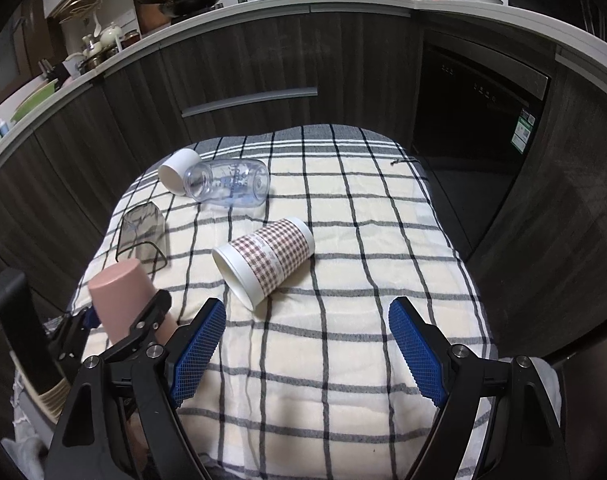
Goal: Flip cup upside down
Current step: 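Lower the pink cup rim-down onto the cloth with the right gripper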
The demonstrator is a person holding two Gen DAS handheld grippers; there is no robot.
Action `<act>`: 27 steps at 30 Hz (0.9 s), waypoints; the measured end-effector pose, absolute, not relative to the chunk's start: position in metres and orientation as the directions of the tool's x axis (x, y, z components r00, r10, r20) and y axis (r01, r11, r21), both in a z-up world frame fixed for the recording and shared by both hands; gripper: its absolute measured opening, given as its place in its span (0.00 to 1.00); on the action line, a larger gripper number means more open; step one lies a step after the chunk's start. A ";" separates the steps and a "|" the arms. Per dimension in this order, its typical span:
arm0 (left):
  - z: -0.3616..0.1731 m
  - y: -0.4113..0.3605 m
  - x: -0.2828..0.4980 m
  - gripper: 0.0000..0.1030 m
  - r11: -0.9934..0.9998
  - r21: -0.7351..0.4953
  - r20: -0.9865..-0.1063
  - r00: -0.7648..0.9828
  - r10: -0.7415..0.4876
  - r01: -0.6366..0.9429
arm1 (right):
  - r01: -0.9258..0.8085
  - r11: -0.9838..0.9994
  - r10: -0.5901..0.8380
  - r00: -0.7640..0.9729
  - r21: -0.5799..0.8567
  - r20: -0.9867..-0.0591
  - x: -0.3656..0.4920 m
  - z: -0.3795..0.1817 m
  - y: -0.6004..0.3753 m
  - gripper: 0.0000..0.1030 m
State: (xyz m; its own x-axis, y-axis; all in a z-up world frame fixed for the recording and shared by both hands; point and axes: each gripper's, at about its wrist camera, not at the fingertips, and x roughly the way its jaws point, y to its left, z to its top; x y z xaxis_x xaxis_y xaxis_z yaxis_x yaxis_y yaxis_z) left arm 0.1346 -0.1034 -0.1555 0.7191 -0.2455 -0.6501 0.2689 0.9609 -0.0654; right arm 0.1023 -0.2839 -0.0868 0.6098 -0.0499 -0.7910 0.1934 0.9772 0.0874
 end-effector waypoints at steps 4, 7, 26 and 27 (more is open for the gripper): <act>-0.158 -0.103 0.124 0.65 0.957 -0.067 -0.663 0.705 -0.253 0.281 | 0.201 0.976 -0.058 0.607 0.083 -0.793 0.099 -0.090 -0.284 0.81; -0.160 -0.104 0.119 0.65 0.952 -0.070 -0.672 0.691 -0.266 0.298 | 0.208 0.975 -0.065 0.604 0.078 -0.795 0.095 -0.092 -0.283 0.81; -0.110 -0.093 0.082 0.79 0.949 -0.085 -0.602 0.744 -0.292 0.304 | 0.193 0.980 -0.101 0.701 0.052 -0.706 0.055 -0.049 -0.266 0.81; -0.108 -0.091 0.080 0.79 0.950 -0.086 -0.601 0.745 -0.289 0.299 | 0.191 0.980 -0.101 0.705 0.051 -0.702 0.054 -0.047 -0.264 0.81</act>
